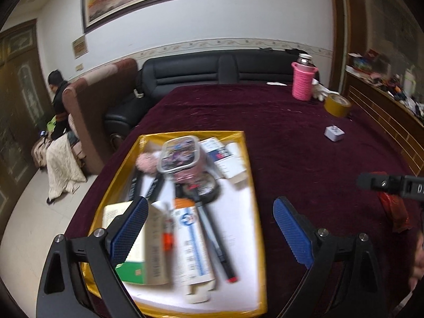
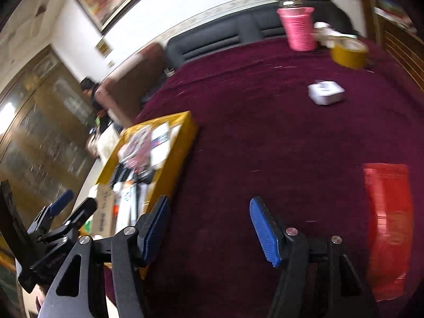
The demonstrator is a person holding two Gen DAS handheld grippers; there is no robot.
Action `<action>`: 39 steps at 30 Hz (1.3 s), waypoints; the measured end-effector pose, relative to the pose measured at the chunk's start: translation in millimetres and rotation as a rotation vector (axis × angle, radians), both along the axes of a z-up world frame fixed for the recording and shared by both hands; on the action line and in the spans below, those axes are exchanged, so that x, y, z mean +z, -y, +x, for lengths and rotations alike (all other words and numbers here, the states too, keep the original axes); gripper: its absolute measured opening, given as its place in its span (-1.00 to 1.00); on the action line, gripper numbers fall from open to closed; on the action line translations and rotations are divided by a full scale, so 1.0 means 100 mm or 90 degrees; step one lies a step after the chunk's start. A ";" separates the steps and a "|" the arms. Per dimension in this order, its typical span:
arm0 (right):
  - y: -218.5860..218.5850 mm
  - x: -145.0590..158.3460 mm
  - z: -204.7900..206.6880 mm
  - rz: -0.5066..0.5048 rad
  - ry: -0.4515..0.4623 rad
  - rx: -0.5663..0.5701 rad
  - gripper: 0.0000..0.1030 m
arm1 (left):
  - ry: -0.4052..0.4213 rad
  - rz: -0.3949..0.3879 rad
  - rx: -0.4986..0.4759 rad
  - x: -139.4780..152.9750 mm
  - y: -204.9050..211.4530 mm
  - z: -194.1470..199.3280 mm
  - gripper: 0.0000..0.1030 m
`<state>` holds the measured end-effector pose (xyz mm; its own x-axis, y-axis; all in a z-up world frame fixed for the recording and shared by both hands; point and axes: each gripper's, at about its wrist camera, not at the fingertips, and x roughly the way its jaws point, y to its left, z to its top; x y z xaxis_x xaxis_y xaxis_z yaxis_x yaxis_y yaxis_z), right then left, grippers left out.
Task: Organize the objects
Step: 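Move the left tool to the white plug adapter while the right tool moves to the red packet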
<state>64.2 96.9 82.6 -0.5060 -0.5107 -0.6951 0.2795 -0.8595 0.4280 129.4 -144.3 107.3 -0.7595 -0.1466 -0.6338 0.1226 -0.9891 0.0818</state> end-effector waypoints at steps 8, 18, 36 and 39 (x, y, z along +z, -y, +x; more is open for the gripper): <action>-1.08 -0.10 -0.04 -0.030 0.013 -0.131 0.45 | 0.043 0.067 -0.124 0.03 -0.53 -0.45 0.85; -1.86 -0.43 -0.10 -0.105 0.046 -0.215 0.52 | 0.056 0.060 -0.259 -0.14 -1.52 -1.52 0.84; -2.18 -0.76 -0.36 -0.215 0.032 -0.207 0.62 | 0.097 -0.083 -0.349 -0.74 -2.40 -2.81 0.85; -2.15 -0.75 -0.35 -0.210 0.028 -0.200 0.67 | 0.109 -0.104 -0.358 -0.87 -2.52 -2.95 0.85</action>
